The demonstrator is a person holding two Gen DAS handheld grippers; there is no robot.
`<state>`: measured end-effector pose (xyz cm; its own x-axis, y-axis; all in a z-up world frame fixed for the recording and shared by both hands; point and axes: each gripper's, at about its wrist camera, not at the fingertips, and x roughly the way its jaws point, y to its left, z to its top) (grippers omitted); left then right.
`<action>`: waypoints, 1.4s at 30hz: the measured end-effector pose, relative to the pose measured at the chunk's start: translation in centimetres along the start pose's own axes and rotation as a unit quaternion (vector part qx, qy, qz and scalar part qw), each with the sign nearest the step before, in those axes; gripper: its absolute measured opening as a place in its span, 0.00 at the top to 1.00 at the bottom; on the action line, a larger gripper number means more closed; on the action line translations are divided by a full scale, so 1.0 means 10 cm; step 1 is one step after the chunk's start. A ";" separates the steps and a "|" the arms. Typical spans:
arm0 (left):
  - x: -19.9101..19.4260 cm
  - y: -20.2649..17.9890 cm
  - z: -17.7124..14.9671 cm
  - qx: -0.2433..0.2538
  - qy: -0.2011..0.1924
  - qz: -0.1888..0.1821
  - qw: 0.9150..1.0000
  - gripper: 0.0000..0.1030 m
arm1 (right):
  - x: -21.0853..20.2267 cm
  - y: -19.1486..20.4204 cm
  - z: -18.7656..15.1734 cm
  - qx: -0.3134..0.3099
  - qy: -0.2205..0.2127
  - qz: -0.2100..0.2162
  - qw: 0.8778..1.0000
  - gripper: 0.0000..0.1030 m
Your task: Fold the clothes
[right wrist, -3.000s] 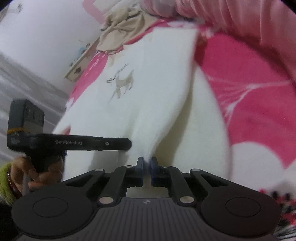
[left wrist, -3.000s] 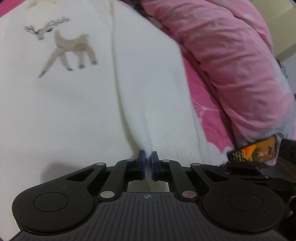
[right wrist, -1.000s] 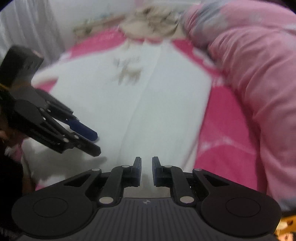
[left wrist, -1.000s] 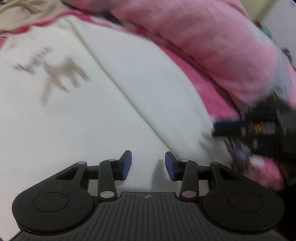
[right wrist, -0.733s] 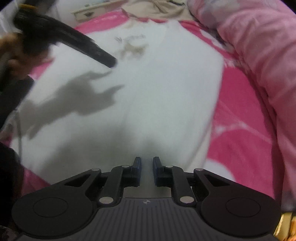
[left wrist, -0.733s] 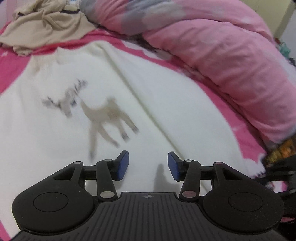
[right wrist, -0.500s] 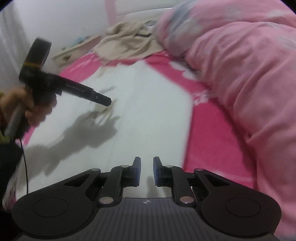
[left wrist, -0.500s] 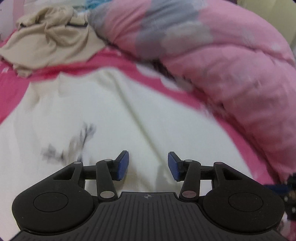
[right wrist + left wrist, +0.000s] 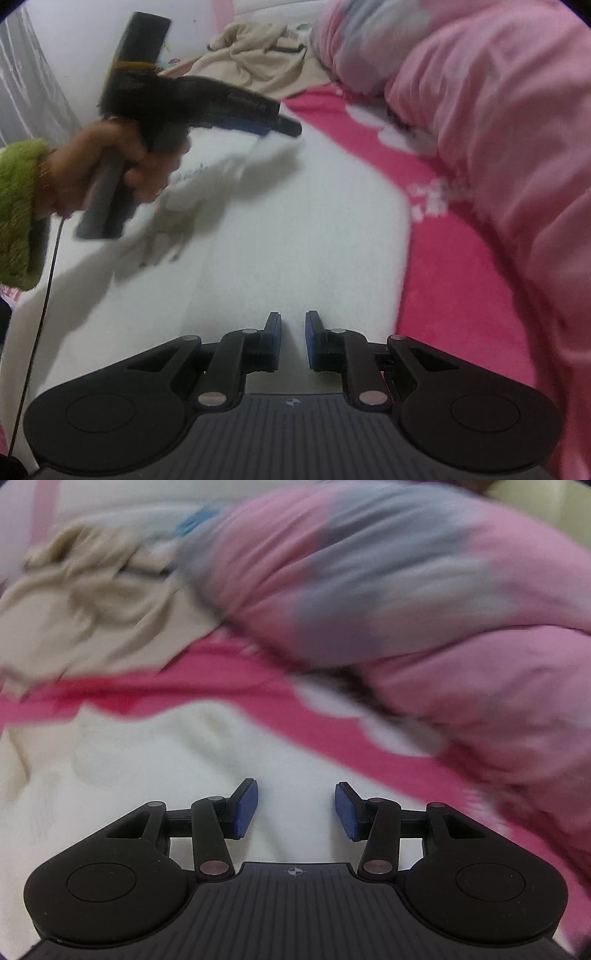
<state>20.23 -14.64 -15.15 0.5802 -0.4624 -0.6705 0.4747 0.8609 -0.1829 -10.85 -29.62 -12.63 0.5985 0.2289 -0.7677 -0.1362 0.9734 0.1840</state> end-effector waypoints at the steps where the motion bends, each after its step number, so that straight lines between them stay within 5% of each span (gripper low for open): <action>1: 0.04 0.07 -0.02 -0.015 -0.004 -0.008 1.000 0.49 | 0.01 -0.01 -0.01 -0.002 -0.001 0.002 1.000 0.86; 10: -0.02 0.27 0.06 -0.090 -0.024 -0.028 0.995 0.47 | -0.18 -0.12 0.08 0.017 -0.025 0.013 0.999 0.85; 12: -0.17 0.31 0.08 -0.102 -0.050 -0.018 0.993 0.47 | -0.30 -0.22 0.13 0.050 -0.048 0.000 0.998 0.70; 15: -0.38 0.26 0.10 -0.100 -0.065 -0.026 0.993 0.47 | -0.36 -0.39 0.20 0.089 -0.060 -0.019 0.994 0.65; 19: -0.46 -0.04 0.07 -0.067 -0.009 -0.101 0.993 0.47 | -0.10 -0.57 0.26 0.129 -0.027 -0.020 0.991 0.61; 23: -0.42 -0.35 -0.02 -0.053 0.068 -0.187 0.979 0.47 | 0.02 -0.70 0.27 0.187 -0.033 0.039 0.981 0.63; 28: -0.39 -0.67 -0.14 -0.019 0.125 -0.237 0.963 0.46 | -0.14 -0.18 0.32 0.030 -0.078 0.014 0.996 0.63; 33: -0.39 -0.91 -0.22 0.020 0.132 -0.229 0.964 0.47 | -0.09 0.30 0.27 -0.130 -0.087 -0.039 0.987 0.63; 35: -0.35 -0.93 -0.25 0.038 0.134 -0.208 0.968 0.51 | -0.06 0.37 0.23 -0.157 -0.088 -0.049 0.983 0.63; 39: -0.35 -0.89 -0.28 0.036 0.124 -0.193 0.973 0.79 | -0.08 0.39 0.21 -0.174 -0.093 -0.052 0.979 0.63; 42: -0.39 -0.77 -0.31 -0.001 0.110 -0.201 0.973 0.82 | -0.22 0.27 0.22 -0.154 -0.103 -0.058 0.981 0.63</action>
<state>12.23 -18.83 -13.33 0.1918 -0.7062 -0.6816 0.6334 0.6196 -0.4637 -10.81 -27.54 -9.07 0.7666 0.1409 -0.6264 -0.2701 0.9559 -0.1154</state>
